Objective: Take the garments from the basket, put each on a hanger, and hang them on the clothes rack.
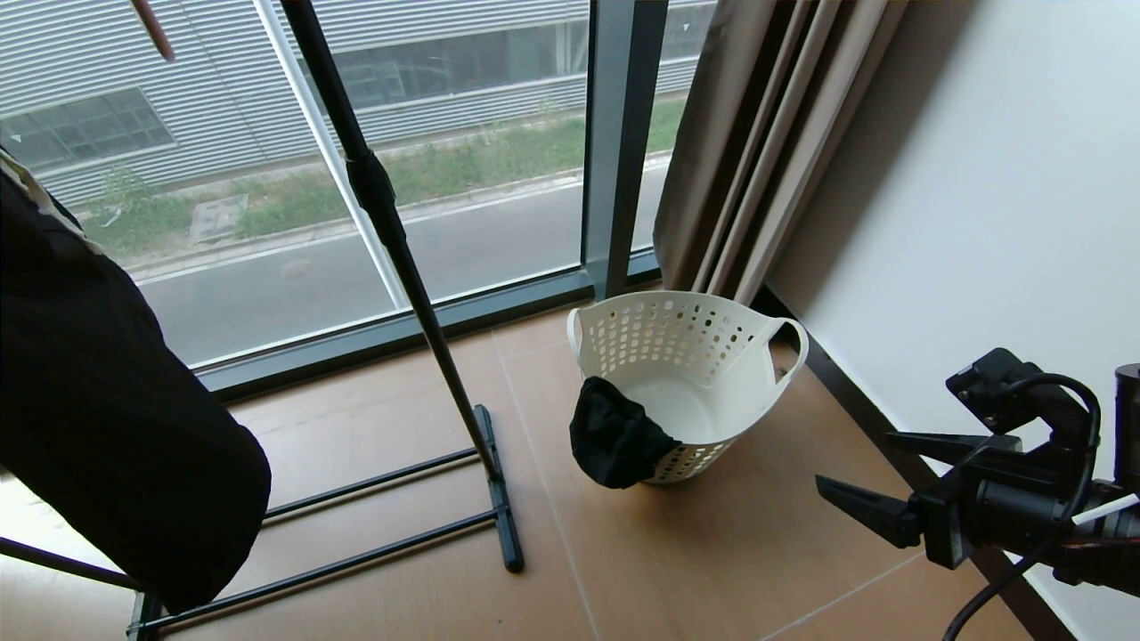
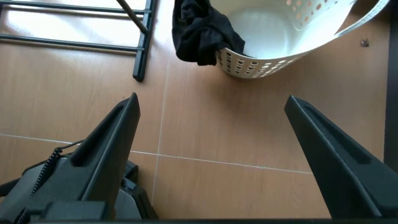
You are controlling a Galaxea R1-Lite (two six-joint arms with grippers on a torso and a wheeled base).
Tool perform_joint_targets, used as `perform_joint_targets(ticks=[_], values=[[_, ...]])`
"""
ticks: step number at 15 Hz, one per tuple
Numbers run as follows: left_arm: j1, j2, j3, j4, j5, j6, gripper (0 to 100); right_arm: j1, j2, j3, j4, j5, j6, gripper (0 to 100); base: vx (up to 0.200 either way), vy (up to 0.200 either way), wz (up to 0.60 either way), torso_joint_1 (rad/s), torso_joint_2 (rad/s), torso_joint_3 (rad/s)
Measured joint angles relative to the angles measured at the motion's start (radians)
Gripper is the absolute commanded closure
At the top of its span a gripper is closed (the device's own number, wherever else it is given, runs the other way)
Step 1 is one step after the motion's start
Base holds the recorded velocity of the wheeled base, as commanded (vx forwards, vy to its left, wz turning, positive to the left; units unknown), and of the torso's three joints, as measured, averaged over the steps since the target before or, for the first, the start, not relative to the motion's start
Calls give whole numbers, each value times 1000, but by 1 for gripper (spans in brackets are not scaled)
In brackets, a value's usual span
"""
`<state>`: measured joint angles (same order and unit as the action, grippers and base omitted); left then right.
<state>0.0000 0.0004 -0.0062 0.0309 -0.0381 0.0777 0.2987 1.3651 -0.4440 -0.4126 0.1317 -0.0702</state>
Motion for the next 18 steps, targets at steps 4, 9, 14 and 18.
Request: perform_joint_targets(ticks=[4, 9, 14, 18], values=[[0, 0, 0, 0, -1, -1, 0, 23, 50, -18, -2, -4, 0, 0, 0, 0, 0, 2, 2, -109], [0, 0, 0, 0, -1, 4, 0, 34, 64, -13, -1, -20, -9, 0, 0, 0, 0, 1, 0, -176], [0, 0, 0, 0, -1, 6, 0, 44, 66, -10, -27, -20, -30, 0, 0, 0, 0, 0, 0, -14], [0, 0, 0, 0, -1, 8, 0, 54, 71, 18, -67, -20, -30, 0, 0, 0, 0, 45, -327, -276]])
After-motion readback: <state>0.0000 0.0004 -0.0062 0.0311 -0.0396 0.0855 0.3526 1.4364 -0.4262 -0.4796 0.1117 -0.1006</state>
